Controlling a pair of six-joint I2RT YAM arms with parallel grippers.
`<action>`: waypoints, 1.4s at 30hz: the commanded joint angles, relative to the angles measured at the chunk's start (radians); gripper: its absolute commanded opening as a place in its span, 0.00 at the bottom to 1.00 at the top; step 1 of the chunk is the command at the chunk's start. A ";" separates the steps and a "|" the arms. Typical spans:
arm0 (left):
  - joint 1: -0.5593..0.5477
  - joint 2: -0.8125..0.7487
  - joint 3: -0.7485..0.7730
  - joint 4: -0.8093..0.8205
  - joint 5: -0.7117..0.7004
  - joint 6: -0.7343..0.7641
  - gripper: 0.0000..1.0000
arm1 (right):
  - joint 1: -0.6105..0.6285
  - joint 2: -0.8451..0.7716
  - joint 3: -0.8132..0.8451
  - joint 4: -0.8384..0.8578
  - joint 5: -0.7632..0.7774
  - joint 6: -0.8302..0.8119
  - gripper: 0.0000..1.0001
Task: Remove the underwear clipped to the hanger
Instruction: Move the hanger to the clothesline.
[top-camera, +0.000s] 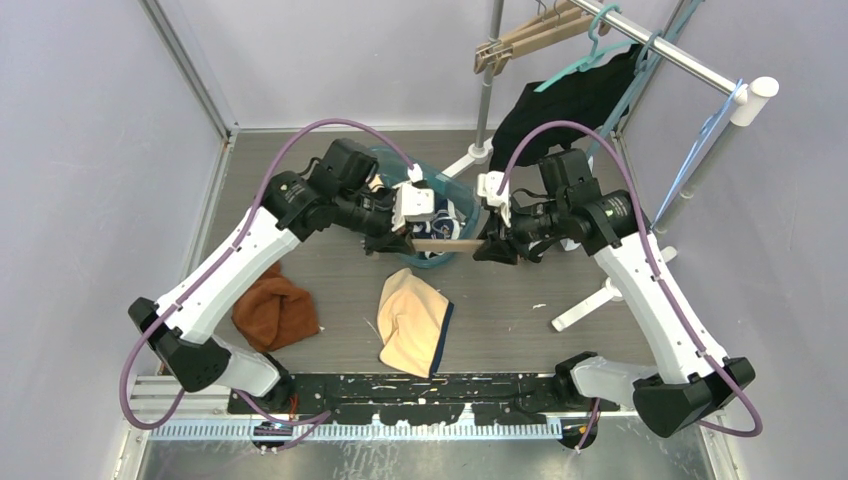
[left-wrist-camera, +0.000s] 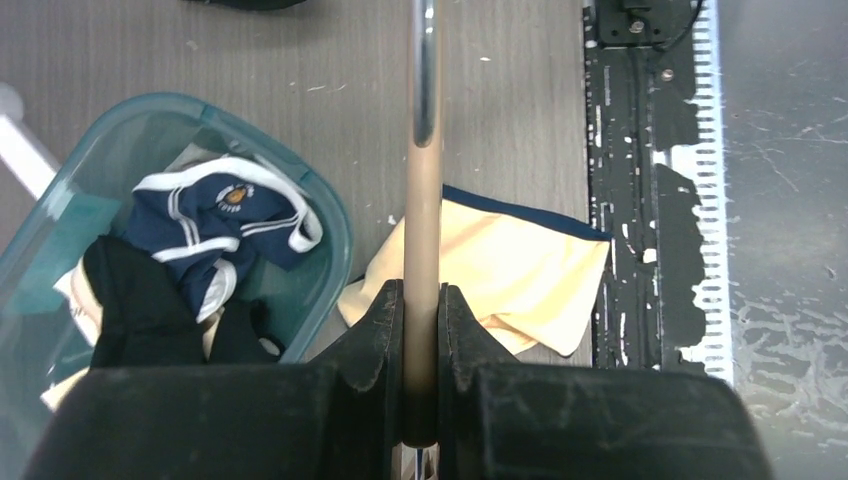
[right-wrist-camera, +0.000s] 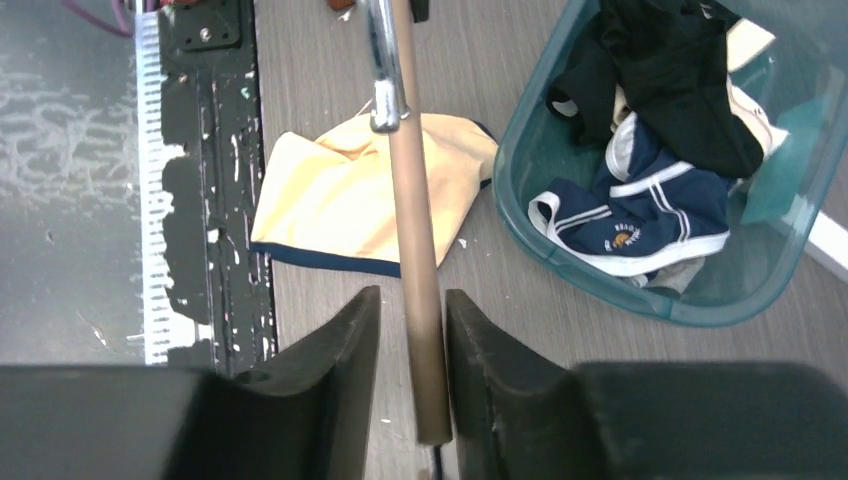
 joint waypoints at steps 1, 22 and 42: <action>-0.001 -0.046 0.080 0.044 -0.123 -0.051 0.00 | -0.030 -0.049 0.039 0.086 0.023 0.086 0.45; 0.000 0.038 0.431 0.127 -0.556 -0.271 0.00 | -0.132 -0.079 0.396 0.253 0.667 0.351 0.93; 0.002 -0.030 0.326 0.167 -0.564 -0.237 0.00 | -0.150 0.235 0.920 0.424 1.255 0.116 0.93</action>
